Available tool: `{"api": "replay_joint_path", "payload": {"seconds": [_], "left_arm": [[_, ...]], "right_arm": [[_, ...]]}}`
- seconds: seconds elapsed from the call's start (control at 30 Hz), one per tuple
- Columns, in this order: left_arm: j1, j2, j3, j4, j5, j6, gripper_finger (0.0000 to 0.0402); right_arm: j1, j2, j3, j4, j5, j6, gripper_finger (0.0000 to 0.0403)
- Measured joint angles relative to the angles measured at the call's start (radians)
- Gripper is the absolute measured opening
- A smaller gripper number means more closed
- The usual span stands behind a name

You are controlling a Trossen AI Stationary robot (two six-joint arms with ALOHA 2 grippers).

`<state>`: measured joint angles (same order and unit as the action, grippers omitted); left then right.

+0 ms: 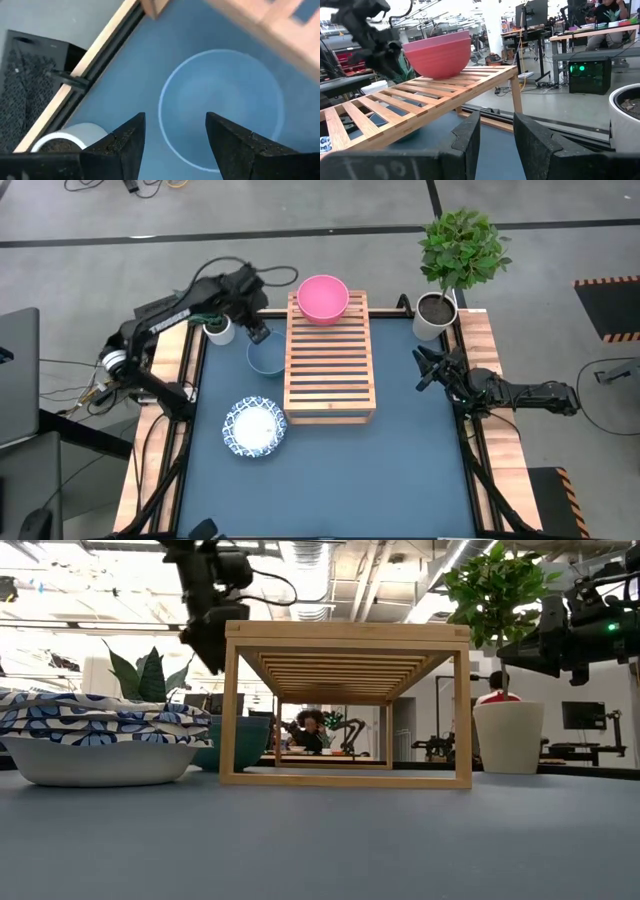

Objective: Place and stack bowls onto a shelf
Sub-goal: Stack the blue bowl on the the pink bowl

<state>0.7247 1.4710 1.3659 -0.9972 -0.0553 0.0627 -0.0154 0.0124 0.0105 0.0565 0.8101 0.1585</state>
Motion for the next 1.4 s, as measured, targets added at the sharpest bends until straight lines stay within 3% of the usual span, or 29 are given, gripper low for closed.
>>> {"api": "replay_joint_path", "payload": {"seconds": [0.17, 0.53, 1.1, 1.23, 1.4], "left_arm": [[0.001, -0.089, -0.197, 0.217, -0.061, -0.029, 0.0192], [0.027, -0.095, -0.404, 0.443, -0.066, -0.014, 0.0192], [0.074, -0.095, -0.499, 0.525, -0.008, -0.049, 0.019], [0.073, -0.095, -0.499, 0.525, -0.009, -0.049, 0.0167], [0.073, -0.095, -0.499, 0.514, -0.009, -0.059, 0.0108]], "right_arm": [[0.0, 0.0, -0.001, 0.009, 0.0, 0.001, 0.0143], [0.0, 0.0, -0.001, 0.028, 0.001, 0.017, 0.0143], [0.0, 0.0, -0.001, 0.031, 0.001, 0.018, 0.0143], [0.0, 0.0, -0.001, 0.031, 0.001, 0.018, 0.0143], [0.0, 0.0, -0.001, 0.03, 0.001, 0.018, 0.0143]]}}
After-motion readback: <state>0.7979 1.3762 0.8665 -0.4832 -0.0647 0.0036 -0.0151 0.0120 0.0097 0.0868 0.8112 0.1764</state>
